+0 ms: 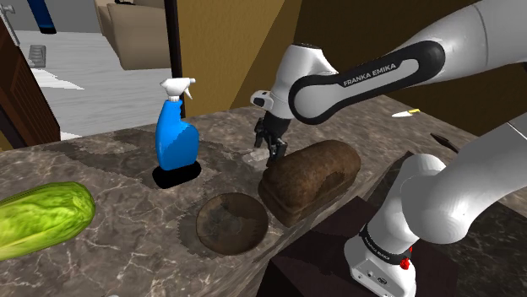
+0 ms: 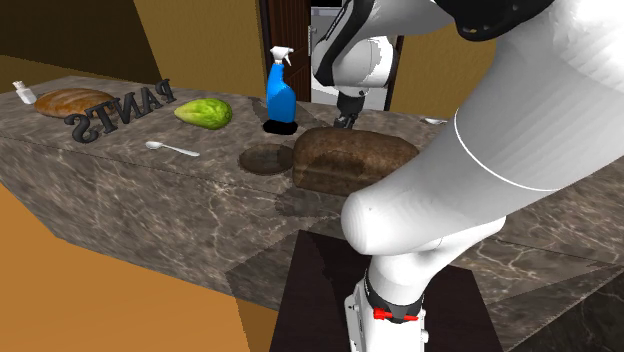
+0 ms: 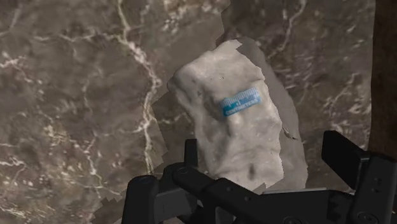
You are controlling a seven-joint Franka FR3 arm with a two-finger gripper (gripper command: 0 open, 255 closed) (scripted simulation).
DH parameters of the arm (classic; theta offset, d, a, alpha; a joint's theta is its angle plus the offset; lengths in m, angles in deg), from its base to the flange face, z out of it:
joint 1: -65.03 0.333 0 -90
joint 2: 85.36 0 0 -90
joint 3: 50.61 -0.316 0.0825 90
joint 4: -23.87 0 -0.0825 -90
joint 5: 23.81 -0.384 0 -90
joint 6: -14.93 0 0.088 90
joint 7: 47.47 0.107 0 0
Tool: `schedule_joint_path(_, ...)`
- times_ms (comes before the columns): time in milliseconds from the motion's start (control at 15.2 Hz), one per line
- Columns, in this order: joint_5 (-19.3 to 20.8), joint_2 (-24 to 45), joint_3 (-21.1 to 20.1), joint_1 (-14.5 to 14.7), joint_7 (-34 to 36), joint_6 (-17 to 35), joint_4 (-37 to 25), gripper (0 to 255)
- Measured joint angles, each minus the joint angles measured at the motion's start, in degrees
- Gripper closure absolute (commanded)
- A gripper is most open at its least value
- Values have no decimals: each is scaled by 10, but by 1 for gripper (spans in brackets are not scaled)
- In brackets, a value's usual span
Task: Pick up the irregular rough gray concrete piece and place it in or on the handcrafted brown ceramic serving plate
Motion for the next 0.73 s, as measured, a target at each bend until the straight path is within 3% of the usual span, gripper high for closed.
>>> schedule_joint_path(726,1,-4,1,0,0,-8,-4,255)
